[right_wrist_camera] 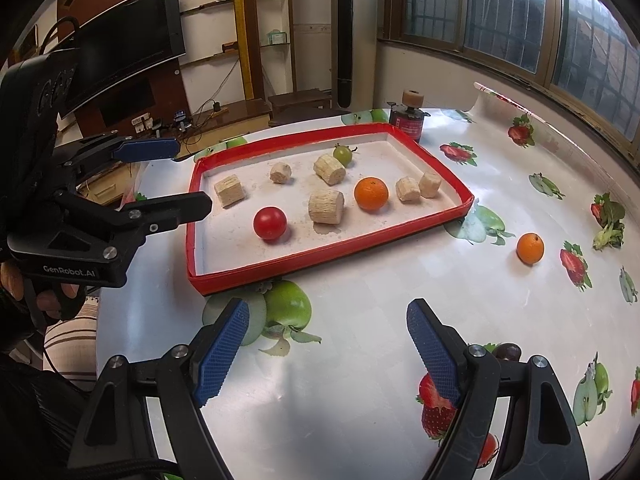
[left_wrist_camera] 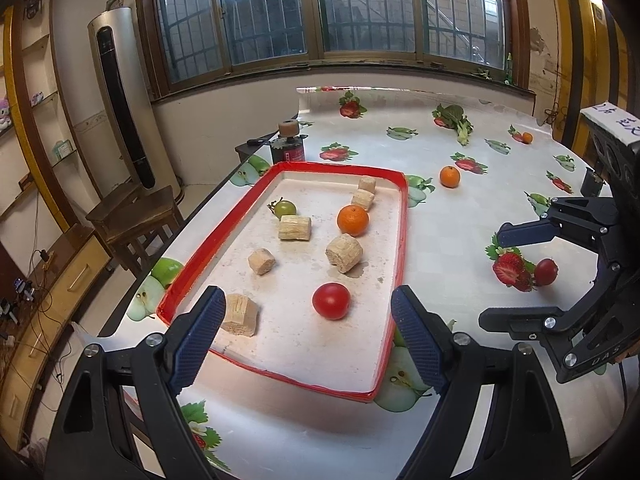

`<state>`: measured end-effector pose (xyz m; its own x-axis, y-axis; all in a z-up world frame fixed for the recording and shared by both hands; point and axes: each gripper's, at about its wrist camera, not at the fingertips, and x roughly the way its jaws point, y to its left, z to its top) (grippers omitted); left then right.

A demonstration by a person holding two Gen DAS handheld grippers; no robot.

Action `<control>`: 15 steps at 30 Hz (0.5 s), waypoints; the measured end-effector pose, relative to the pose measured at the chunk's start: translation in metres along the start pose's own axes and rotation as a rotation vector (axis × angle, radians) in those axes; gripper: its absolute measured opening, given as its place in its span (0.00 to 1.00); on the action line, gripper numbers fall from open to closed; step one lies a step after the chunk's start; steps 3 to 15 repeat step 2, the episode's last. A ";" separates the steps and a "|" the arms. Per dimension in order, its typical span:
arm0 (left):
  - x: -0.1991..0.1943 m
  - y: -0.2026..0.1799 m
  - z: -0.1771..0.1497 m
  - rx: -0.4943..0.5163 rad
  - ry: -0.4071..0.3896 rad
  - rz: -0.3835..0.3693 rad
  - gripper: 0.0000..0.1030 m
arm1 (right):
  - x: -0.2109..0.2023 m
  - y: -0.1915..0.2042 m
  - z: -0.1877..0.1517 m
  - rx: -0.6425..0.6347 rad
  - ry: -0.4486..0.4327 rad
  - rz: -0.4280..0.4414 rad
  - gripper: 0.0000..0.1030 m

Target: Organize fruits

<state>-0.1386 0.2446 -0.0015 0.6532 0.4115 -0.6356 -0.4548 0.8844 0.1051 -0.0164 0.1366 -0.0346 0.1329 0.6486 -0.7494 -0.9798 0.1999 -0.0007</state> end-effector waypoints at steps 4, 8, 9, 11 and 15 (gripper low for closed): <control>0.000 -0.001 0.000 0.006 0.006 -0.011 0.83 | 0.000 0.000 -0.001 0.007 0.002 0.005 0.80; 0.000 -0.001 0.000 0.006 0.006 -0.011 0.83 | 0.000 0.000 -0.001 0.007 0.002 0.005 0.80; 0.000 -0.001 0.000 0.006 0.006 -0.011 0.83 | 0.000 0.000 -0.001 0.007 0.002 0.005 0.80; 0.000 -0.001 0.000 0.006 0.006 -0.011 0.83 | 0.000 0.000 -0.001 0.007 0.002 0.005 0.80; 0.000 -0.001 0.000 0.006 0.006 -0.011 0.83 | 0.000 0.000 -0.001 0.007 0.002 0.005 0.80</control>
